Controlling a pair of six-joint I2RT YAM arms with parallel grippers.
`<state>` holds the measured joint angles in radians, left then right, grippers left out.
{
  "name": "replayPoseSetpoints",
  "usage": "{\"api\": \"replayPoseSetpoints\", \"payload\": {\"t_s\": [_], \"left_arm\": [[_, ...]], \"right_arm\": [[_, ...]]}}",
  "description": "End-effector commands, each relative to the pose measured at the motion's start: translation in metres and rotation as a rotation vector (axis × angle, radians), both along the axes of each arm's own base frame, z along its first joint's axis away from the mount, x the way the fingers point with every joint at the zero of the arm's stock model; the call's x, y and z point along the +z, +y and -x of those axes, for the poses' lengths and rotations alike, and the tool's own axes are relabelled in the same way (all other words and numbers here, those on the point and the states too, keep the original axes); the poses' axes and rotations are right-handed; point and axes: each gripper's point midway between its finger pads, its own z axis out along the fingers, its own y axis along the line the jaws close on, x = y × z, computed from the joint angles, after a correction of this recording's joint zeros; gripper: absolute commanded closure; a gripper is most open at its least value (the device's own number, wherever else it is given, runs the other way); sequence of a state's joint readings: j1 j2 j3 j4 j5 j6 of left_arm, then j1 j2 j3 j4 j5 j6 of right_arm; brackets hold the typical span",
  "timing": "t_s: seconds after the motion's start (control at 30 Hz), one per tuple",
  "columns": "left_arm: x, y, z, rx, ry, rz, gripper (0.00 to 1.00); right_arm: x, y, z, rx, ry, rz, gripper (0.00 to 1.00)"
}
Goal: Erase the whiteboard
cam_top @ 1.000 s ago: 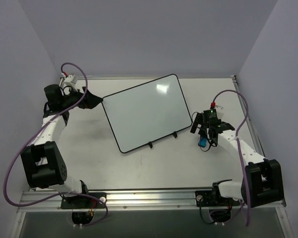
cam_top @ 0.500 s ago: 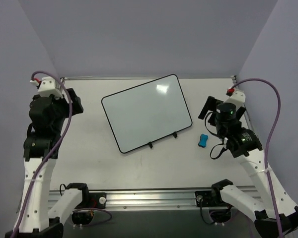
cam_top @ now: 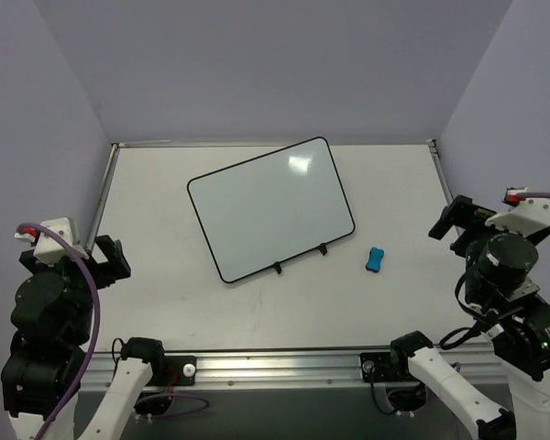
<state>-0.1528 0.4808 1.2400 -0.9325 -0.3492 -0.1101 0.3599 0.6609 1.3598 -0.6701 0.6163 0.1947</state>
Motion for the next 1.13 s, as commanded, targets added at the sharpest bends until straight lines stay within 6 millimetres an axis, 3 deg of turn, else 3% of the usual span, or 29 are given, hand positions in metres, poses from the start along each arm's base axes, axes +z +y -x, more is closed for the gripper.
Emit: {"api": "replayPoseSetpoints", "payload": {"t_s": [0.0,0.33,0.5,0.8,1.1], "left_arm": [[-0.021,0.004,0.007,0.006,0.075,-0.031,0.06],[-0.003,-0.003,0.010,-0.038,0.031,-0.027,0.06],[-0.003,-0.002,0.011,-0.037,0.031,-0.031,0.06],[0.020,0.000,0.010,-0.021,-0.039,-0.020,0.06],[0.014,0.000,0.003,-0.021,-0.028,-0.031,0.06]], "right_arm": [[-0.022,-0.012,0.016,-0.026,0.071,0.065,0.00],[-0.032,-0.014,0.019,-0.041,0.062,0.052,0.00],[-0.027,-0.014,0.017,-0.041,0.048,0.053,0.00],[-0.017,-0.015,0.016,-0.046,0.040,0.056,0.00],[-0.024,-0.009,-0.001,-0.051,0.052,0.062,0.00]]}}
